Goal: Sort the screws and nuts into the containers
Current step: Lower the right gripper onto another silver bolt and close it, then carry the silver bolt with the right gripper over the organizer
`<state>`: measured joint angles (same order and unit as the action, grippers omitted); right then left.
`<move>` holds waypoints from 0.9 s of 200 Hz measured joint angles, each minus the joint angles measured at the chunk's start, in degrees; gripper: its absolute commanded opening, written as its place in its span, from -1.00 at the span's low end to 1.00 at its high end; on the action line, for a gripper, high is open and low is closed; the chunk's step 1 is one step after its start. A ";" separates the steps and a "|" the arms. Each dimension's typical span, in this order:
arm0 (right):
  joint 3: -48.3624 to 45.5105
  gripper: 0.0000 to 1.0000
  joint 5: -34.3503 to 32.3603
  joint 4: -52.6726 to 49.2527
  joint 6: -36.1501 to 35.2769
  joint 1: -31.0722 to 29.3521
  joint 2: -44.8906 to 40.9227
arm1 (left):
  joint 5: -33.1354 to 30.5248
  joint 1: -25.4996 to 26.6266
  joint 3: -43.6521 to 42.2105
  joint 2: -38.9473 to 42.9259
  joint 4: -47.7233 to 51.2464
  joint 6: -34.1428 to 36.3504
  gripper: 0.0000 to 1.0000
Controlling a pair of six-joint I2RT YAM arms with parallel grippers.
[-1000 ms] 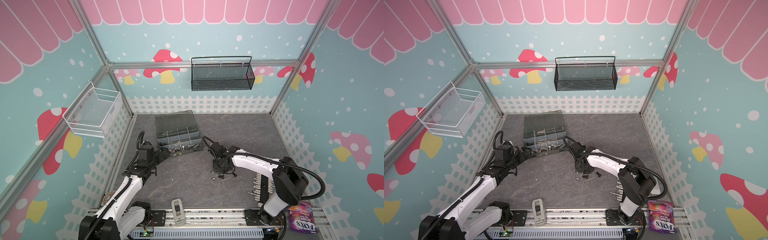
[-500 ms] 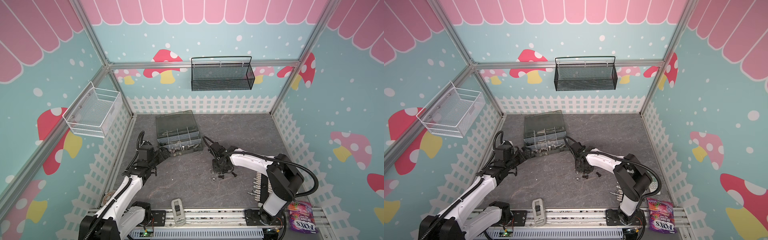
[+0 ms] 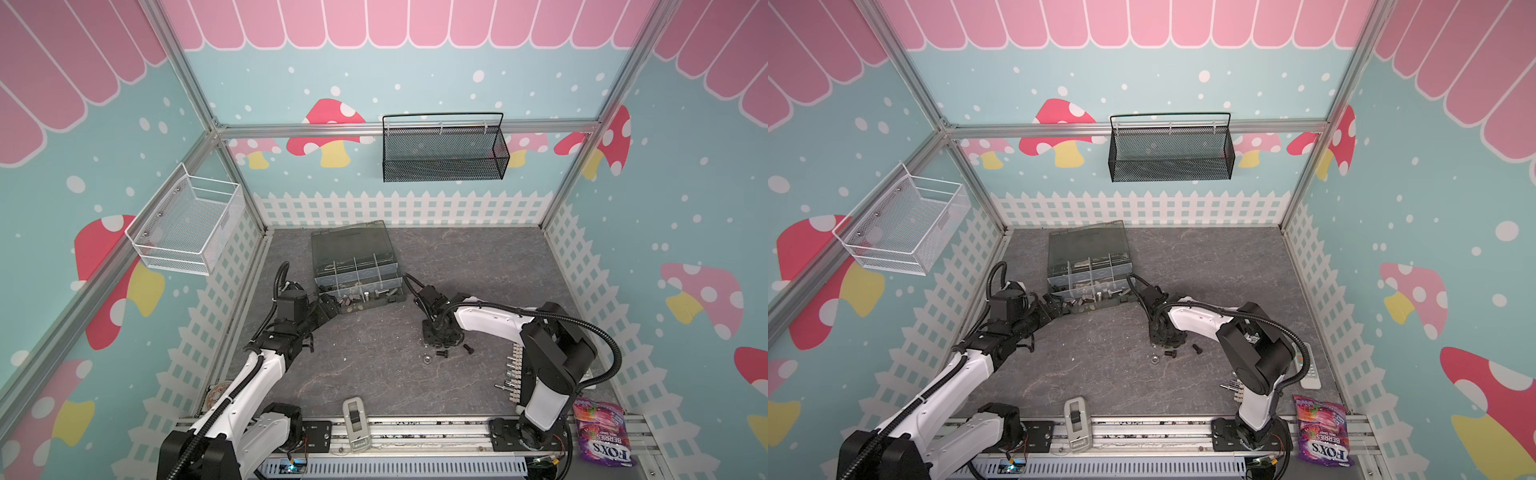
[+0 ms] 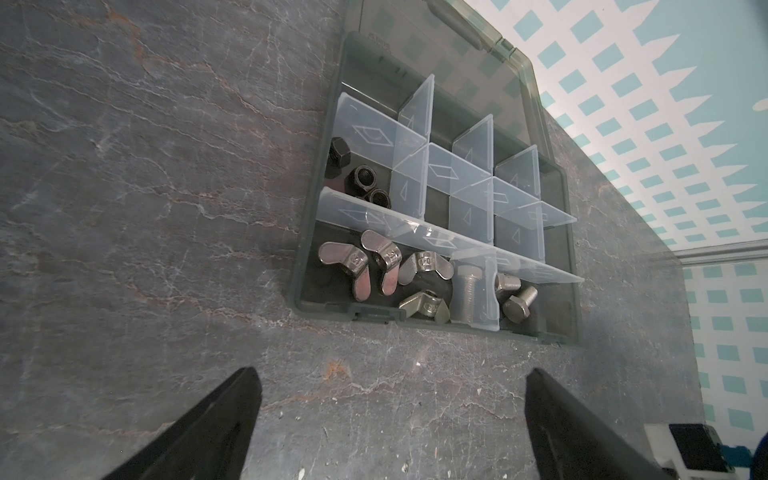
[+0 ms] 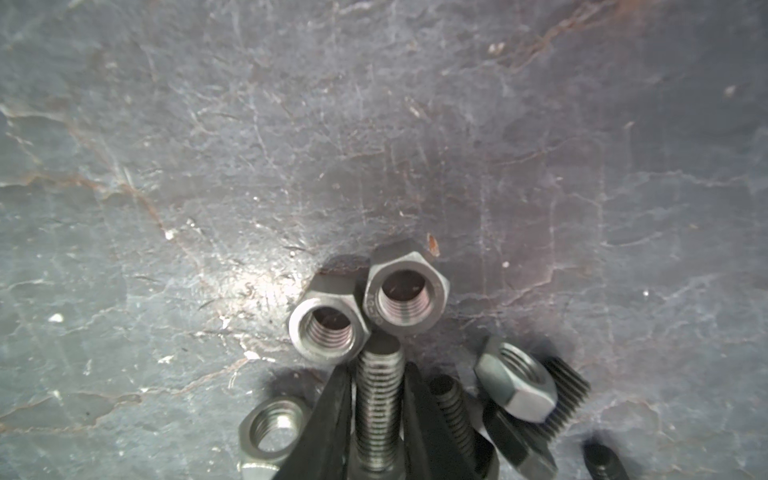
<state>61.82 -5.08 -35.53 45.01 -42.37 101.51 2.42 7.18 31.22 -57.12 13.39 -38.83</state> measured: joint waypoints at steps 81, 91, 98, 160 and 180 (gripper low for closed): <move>0.22 -0.83 0.15 -0.07 -2.21 0.00 0.28 | 0.00 0.00 0.00 0.02 0.00 0.02 0.99; 0.55 -0.84 0.20 -0.44 -2.64 0.00 0.17 | -0.02 0.00 0.00 0.02 0.00 0.02 1.00; 0.94 -0.85 0.22 -0.76 -2.91 0.00 0.02 | -0.02 0.00 0.00 0.07 0.02 0.02 0.99; 12.55 -0.89 0.44 0.00 -7.56 -0.04 -3.02 | -0.11 0.00 -0.02 0.81 0.02 0.00 1.00; 18.21 -0.90 0.59 1.09 -9.70 -0.04 -1.81 | -0.24 0.00 -0.02 1.25 0.02 0.00 0.99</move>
<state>80.03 -4.49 -34.44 35.31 -42.41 99.70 2.17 7.18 31.20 -55.88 13.41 -38.83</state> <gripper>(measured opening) 0.167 0.991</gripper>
